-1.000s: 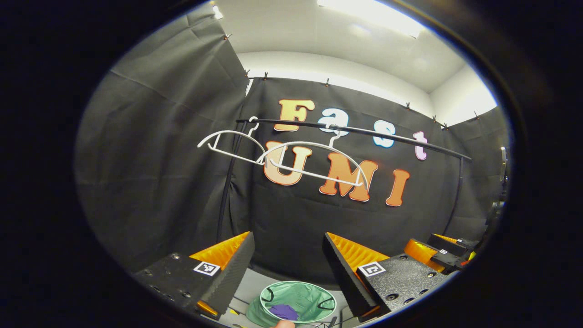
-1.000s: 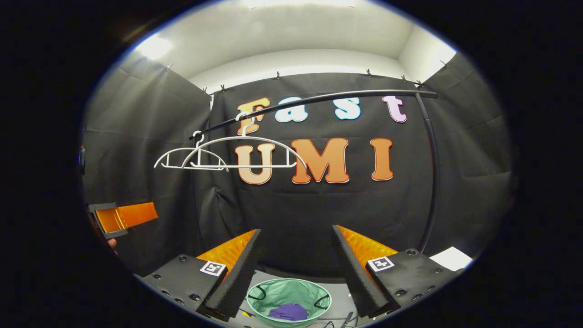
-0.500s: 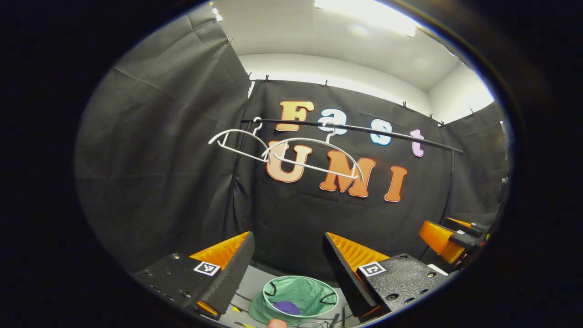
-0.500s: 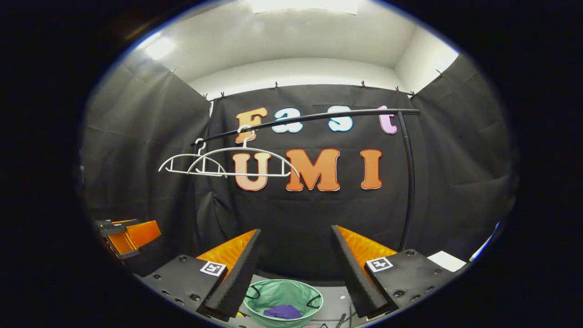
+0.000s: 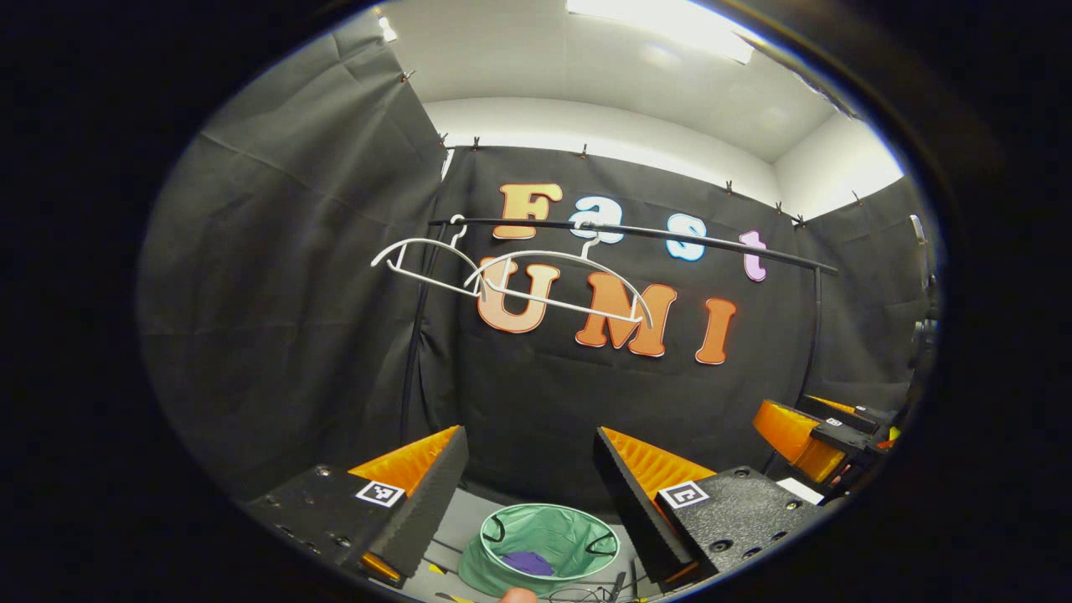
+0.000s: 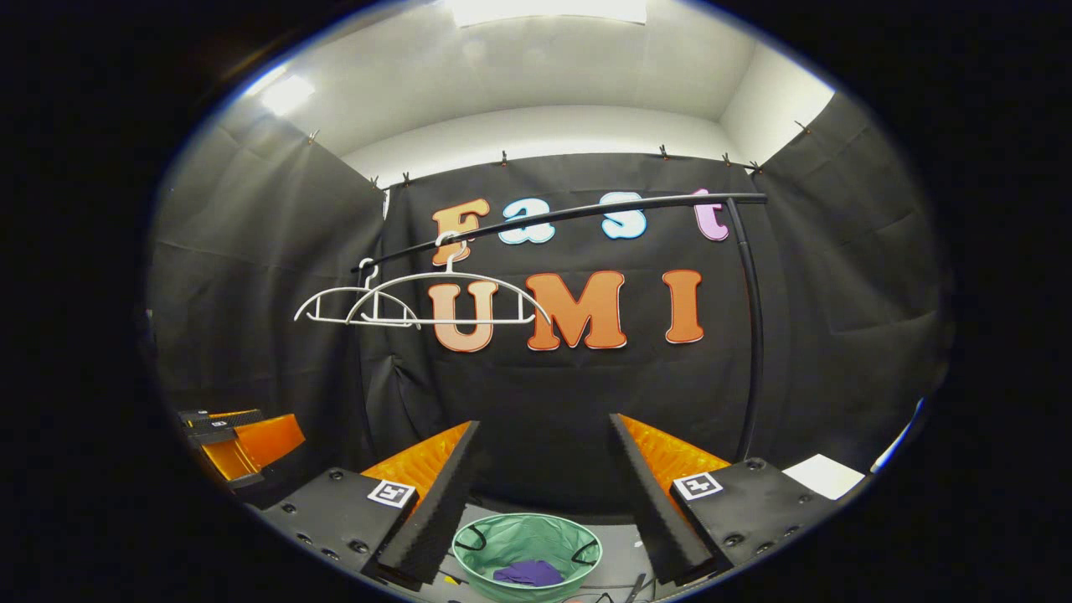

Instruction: Grasp the clothes on the hanger with both hands and then place them into the laundry hamper below.

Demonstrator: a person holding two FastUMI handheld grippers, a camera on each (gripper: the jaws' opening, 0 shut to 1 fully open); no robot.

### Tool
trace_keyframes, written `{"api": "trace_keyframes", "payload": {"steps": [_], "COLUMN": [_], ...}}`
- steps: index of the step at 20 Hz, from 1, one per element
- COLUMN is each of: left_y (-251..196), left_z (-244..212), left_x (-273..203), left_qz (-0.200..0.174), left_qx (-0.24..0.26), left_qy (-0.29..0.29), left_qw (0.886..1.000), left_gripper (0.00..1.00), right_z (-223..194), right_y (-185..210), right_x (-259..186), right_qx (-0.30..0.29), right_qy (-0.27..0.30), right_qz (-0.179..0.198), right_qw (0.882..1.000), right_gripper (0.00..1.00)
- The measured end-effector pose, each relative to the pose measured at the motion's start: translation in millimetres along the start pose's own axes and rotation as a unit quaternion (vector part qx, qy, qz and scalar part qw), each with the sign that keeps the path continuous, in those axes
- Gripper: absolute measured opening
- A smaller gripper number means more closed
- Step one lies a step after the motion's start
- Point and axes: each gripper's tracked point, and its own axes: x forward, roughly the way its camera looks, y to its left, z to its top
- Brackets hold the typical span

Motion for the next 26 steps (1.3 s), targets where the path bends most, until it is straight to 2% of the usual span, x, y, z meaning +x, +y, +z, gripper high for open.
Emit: {"api": "trace_keyframes", "payload": {"steps": [1, 3, 4, 5, 7, 12, 14, 18, 20, 22, 24, 25, 26], "left_y": [-0.1, -0.7, -1.7, -3.3, -4.5, -1.0, 1.0, 3.8, 2.4, 1.7, 2.5, 2.5, 3.3], "left_z": [-0.3, -1.4, -2.5, -4.2, -6.3, -7.6, -6.4, -5.6, -6.3, -8.7, -9.4, -9.3, -8.4], "left_x": [0.4, 1.4, 1.3, 1.6, -0.6, -7.2, -10.5, -8.1, -6.5, -6.2, -7.0, -7.6, -8.6], "left_qz": [-0.001, 0.000, 0.000, -0.002, -0.004, 0.001, 0.002, 0.006, 0.006, 0.004, 0.002, 0.001, 0.001], "left_qx": [-0.001, 0.000, -0.001, -0.005, -0.014, -0.017, -0.022, -0.019, -0.020, -0.023, -0.027, -0.027, -0.025], "left_qy": [0.001, 0.002, 0.004, 0.007, 0.012, 0.016, 0.015, 0.014, 0.014, 0.017, 0.017, 0.017, 0.015], "left_qw": [1.000, 1.000, 1.000, 1.000, 1.000, 1.000, 1.000, 1.000, 1.000, 1.000, 0.999, 0.999, 1.000], "left_gripper": [0.92, 0.92, 0.96, 0.99, 0.95, 0.99, 0.95, 0.99, 0.95, 0.99, 0.95, 0.95, 0.95], "right_z": [0.6, 0.7, 0.4, -0.5, 0.2, 3.1, 4.8, 9.1, 8.1, 6.5, 3.5, 2.7, 3.4], "right_y": [-2.5, -5.9, -7.8, -9.0, -11.3, -13.6, -13.4, -12.6, -12.0, -11.1, -7.0, -4.8, -4.3], "right_x": [-1.1, -4.6, -6.3, -7.2, -9.7, -14.2, -16.4, -14.2, -13.2, -13.2, -13.5, -14.0, -14.2], "right_qx": [0.002, 0.001, 0.000, 0.000, 0.000, 0.005, 0.008, 0.002, -0.001, -0.001, -0.001, -0.001, -0.002], "right_qy": [-0.001, -0.002, -0.001, 0.000, 0.000, -0.004, -0.004, -0.011, -0.011, -0.008, -0.002, -0.002, -0.002], "right_qz": [-0.003, -0.006, -0.006, -0.006, -0.009, -0.013, -0.014, -0.016, -0.015, -0.015, -0.012, -0.011, -0.011], "right_qw": [1.000, 1.000, 1.000, 1.000, 1.000, 1.000, 1.000, 1.000, 1.000, 1.000, 1.000, 1.000, 1.000], "right_gripper": [0.93, 0.96, 1.00, 0.96, 0.96, 0.96, 0.96, 0.97, 1.00, 1.00, 0.96, 1.00, 0.96]}}
